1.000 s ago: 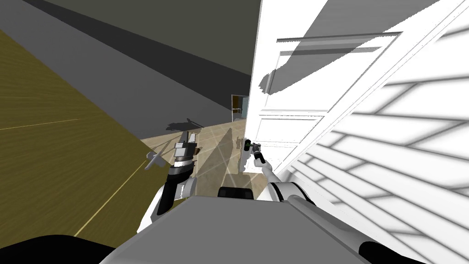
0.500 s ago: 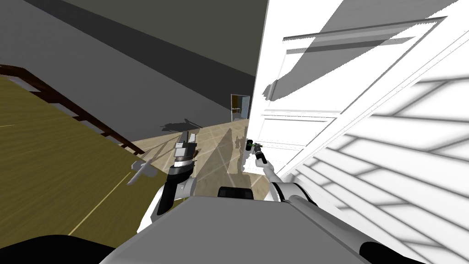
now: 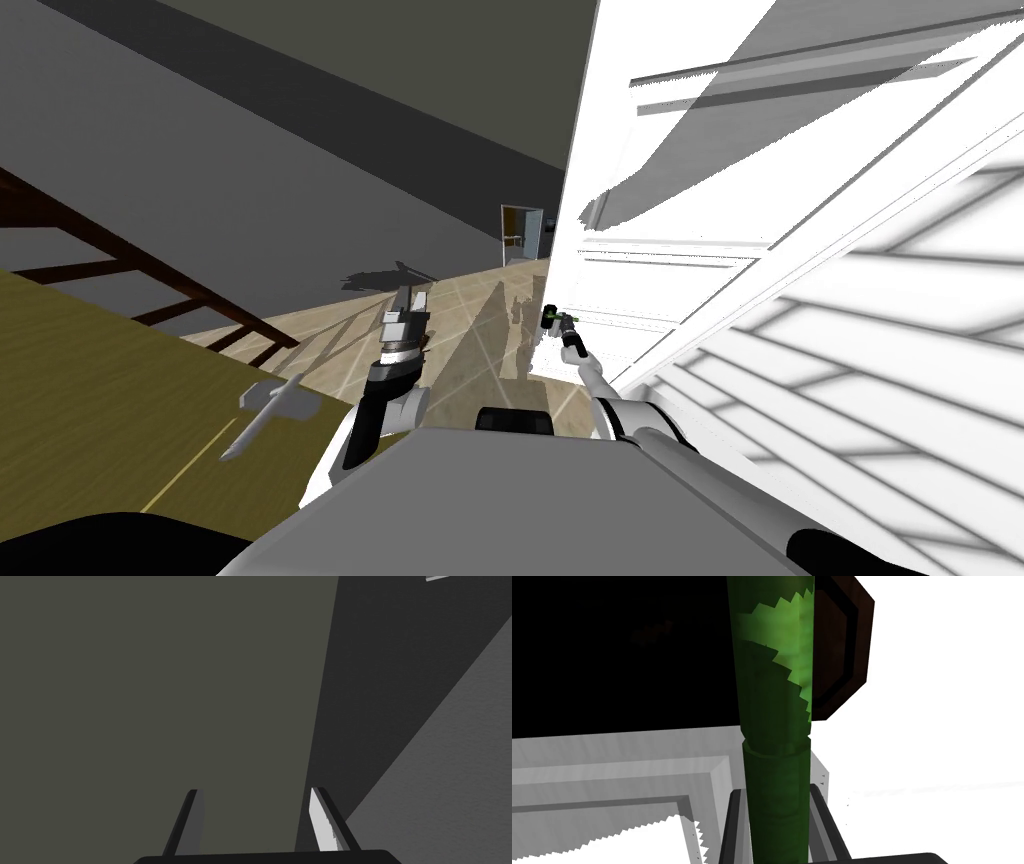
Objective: Push the door open
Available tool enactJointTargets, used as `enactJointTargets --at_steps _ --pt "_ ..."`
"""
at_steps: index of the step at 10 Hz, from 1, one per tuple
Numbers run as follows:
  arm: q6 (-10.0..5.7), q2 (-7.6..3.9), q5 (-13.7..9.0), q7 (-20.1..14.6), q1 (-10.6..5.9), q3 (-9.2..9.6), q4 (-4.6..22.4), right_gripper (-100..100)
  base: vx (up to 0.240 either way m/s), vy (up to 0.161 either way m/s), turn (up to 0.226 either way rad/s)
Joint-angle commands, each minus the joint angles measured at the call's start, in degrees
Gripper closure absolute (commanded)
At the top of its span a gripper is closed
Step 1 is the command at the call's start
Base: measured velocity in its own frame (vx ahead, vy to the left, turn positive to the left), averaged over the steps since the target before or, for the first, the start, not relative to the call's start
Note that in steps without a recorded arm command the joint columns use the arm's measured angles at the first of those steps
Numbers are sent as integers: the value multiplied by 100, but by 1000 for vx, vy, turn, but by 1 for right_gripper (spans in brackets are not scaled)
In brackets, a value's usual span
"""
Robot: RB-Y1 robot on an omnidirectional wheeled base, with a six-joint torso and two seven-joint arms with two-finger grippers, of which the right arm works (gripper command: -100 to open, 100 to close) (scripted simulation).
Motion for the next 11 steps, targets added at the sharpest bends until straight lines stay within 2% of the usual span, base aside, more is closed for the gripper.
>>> enactJointTargets --at_steps 1,10,11 --pt "-94 -115 -41 19 -57 -114 142 100 191 117 -82" --pt "-115 -319 -195 165 3 -541 183 100 150 102 -60" --pt "-115 -319 -195 165 3 -541 183 100 119 79 -37"
